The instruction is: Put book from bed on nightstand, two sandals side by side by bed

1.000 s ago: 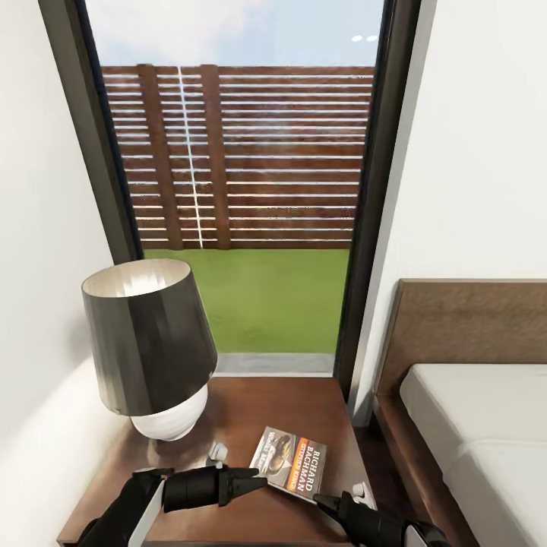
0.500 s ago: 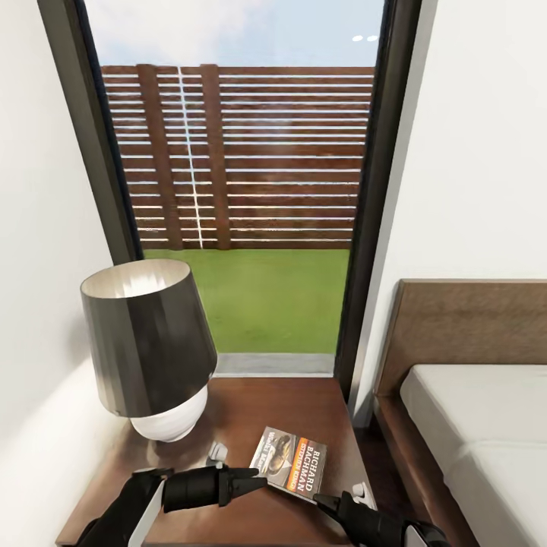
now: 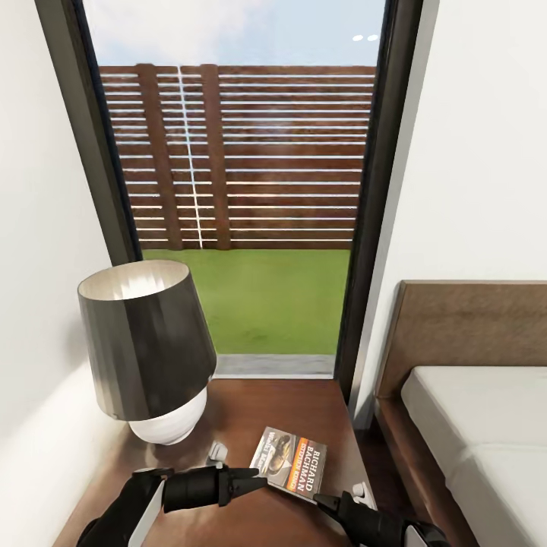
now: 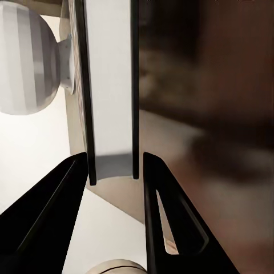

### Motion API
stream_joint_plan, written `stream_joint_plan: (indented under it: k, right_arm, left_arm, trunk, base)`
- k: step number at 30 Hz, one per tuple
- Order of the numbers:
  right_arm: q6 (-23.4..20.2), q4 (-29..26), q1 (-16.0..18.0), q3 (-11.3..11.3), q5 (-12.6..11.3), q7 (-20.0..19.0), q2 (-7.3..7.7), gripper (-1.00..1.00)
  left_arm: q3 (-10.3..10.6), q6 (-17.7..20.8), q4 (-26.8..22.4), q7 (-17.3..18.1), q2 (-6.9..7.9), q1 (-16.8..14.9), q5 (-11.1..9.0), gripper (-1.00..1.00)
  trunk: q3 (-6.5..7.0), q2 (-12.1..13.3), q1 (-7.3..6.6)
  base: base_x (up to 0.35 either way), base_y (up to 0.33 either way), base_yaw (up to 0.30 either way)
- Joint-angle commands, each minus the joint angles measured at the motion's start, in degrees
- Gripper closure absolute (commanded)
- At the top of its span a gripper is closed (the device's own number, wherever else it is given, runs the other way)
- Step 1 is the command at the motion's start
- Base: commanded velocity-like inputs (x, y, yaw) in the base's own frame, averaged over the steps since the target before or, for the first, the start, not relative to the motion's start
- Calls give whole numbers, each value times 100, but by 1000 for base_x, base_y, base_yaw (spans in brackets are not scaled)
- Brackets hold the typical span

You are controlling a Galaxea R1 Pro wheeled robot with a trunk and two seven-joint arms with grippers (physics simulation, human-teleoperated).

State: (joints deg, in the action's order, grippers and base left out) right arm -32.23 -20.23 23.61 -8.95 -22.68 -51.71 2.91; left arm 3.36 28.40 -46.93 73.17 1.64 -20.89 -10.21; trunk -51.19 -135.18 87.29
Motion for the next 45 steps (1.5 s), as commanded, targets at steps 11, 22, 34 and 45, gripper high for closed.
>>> stream_joint_plan:
  k: [11,22,34,45]
  right_arm:
    - [-38,2,3,-19,-18,-15,7,100]
    - [-38,2,3,-19,-18,-15,7,100]
    - [-38,2,3,-19,-18,-15,4,100]
    - [-38,2,3,-19,-18,-15,7,100]
  left_arm:
    - [24,60,0,-5,4,-2,-51,-100]
    - [24,60,0,-5,3,-2,-51,-100]
    - [24,60,0,-5,3,-4,-51,-100]
    - [24,60,0,-5,4,-2,-51,-100]
  trunk:
    - [-77,-163,87]
    - [-77,-163,87]
    - [-167,-363,196]
    - [-167,-363,196]
  base:
    - [0,0,0]
    - [0,0,0]
    - [0,0,0]
    - [0,0,0]
